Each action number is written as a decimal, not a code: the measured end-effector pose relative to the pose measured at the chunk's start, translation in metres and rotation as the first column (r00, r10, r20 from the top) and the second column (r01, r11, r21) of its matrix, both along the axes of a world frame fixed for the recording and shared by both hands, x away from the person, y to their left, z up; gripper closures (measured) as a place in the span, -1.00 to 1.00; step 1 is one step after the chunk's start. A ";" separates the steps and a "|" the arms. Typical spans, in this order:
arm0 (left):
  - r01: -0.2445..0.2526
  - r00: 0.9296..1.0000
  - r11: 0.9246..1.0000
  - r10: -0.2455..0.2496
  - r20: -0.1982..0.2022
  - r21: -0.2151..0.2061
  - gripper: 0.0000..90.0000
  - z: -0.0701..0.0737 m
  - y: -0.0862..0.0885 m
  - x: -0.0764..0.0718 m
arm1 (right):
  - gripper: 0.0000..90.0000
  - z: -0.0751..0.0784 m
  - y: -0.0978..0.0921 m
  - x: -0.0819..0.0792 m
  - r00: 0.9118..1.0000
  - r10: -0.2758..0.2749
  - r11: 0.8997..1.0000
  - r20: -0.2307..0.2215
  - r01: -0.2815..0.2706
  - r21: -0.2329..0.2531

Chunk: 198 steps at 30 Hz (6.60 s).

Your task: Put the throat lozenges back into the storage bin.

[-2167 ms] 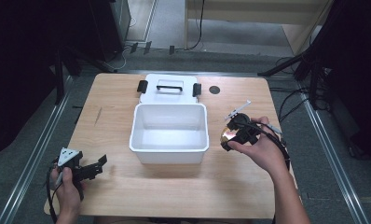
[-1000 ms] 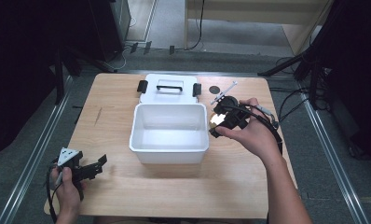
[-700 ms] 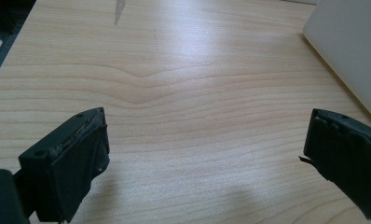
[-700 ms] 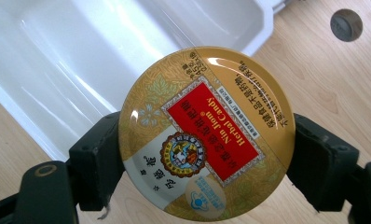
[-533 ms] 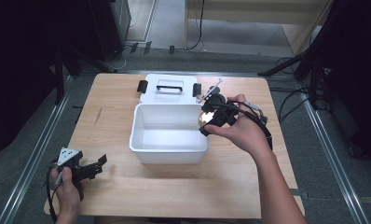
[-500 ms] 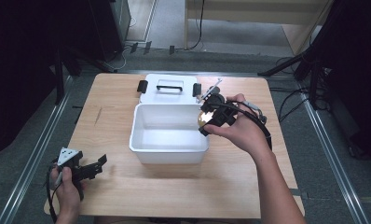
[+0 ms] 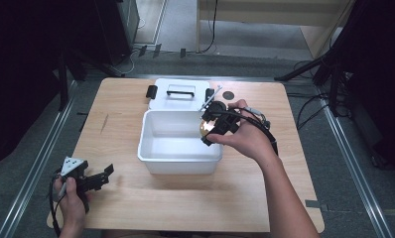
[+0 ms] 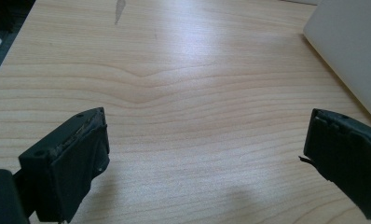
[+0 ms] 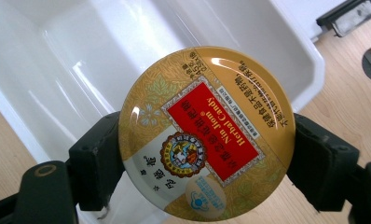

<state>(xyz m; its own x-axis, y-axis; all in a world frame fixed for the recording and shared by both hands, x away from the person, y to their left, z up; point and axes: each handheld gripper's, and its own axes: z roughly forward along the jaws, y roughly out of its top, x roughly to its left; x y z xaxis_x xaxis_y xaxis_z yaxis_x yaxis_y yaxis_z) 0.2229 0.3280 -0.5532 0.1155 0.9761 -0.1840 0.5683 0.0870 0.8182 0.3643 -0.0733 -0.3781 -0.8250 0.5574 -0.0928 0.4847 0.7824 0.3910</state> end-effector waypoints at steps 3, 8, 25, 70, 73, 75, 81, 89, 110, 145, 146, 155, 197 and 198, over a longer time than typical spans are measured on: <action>0.001 1.000 1.000 -0.001 -0.002 -0.003 -0.98 0.000 0.000 0.000 | -0.55 -0.003 0.002 0.002 1.000 0.011 1.000 -0.002 -0.011 0.001; 0.003 1.000 1.000 -0.003 -0.005 -0.001 -0.98 0.000 0.000 0.000 | -0.55 -0.012 0.007 0.002 0.997 0.080 0.997 0.009 -0.080 -0.020; 0.006 1.000 1.000 -0.006 -0.009 -0.003 -0.98 0.000 0.001 0.000 | -0.55 -0.036 0.012 0.010 0.956 0.291 0.954 0.029 -0.288 -0.086; 0.007 1.000 1.000 -0.007 -0.012 -0.009 -0.98 0.000 0.001 0.001 | -0.53 -0.059 0.038 0.015 0.962 0.270 0.930 -0.046 -0.273 -0.245; 0.008 1.000 1.000 -0.008 -0.012 -0.008 -0.98 0.000 0.001 0.001 | -0.39 -0.053 0.036 0.013 0.961 0.275 0.937 -0.039 -0.277 -0.213; 0.006 1.000 1.000 -0.006 -0.012 -0.010 -0.98 0.000 0.001 0.001 | -0.35 -0.048 0.034 0.013 0.962 0.269 0.944 -0.037 -0.271 -0.185; 0.012 1.000 1.000 -0.012 -0.003 -0.011 -0.98 0.000 0.001 0.000 | -0.23 -0.031 0.027 0.013 0.976 0.214 0.973 -0.025 -0.216 -0.087; 0.021 1.000 1.000 -0.021 0.004 -0.014 -0.98 0.000 0.001 0.000 | -0.35 -0.008 0.019 0.001 0.983 0.184 0.983 0.011 -0.184 -0.018; 0.028 1.000 1.000 -0.028 0.013 -0.013 -0.98 0.000 0.001 0.000 | -0.68 0.018 -0.037 -0.010 0.998 0.034 0.999 0.047 -0.036 0.039; 0.028 1.000 1.000 -0.028 0.006 -0.008 -0.98 0.000 0.000 -0.001 | -1.00 -0.061 -0.171 -0.043 0.948 -0.292 0.944 0.125 0.265 0.196; 0.028 1.000 1.000 -0.028 0.006 -0.008 -0.98 0.000 0.000 -0.001 | -1.00 -0.061 -0.171 -0.043 0.948 -0.292 0.944 0.125 0.265 0.196; 0.026 1.000 1.000 -0.026 0.009 -0.010 -0.98 0.000 -0.002 -0.001 | -1.00 -0.099 -0.203 -0.062 0.889 -0.432 0.877 0.149 0.376 0.299; 0.029 1.000 1.000 -0.029 0.003 -0.003 -0.98 0.000 -0.002 0.000 | -1.00 -0.169 -0.292 -0.135 0.691 -0.712 0.610 0.124 0.522 0.596; 0.030 1.000 1.000 -0.030 0.002 -0.003 -0.98 0.000 -0.002 0.000 | -1.00 -0.169 -0.292 -0.134 0.685 -0.719 0.603 0.122 0.526 0.600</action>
